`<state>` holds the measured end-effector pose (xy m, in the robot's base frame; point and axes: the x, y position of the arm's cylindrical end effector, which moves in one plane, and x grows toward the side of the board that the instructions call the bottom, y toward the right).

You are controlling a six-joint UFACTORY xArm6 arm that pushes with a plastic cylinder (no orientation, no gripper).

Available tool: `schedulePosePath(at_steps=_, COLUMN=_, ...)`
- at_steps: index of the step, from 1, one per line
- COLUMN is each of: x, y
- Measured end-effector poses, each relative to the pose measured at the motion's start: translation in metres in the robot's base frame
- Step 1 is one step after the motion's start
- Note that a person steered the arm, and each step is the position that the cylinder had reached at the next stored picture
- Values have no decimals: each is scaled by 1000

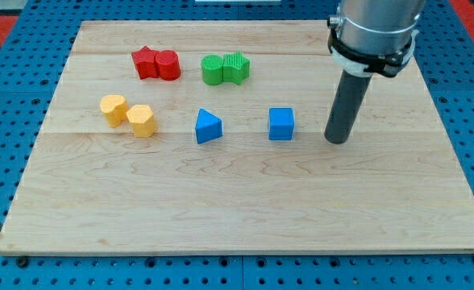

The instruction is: Move your arm to the green circle

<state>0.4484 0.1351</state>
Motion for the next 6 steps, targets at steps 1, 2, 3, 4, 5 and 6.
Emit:
schedulePosePath(at_steps=1, x=-15, y=6)
schedulePosePath(at_steps=2, x=-37, y=41)
schedulePosePath(at_steps=3, x=-79, y=37)
schedulePosePath(at_steps=4, x=-124, y=9)
schedulePosePath(at_steps=5, x=-164, y=-48)
schedulePosePath(at_steps=6, x=-183, y=-131)
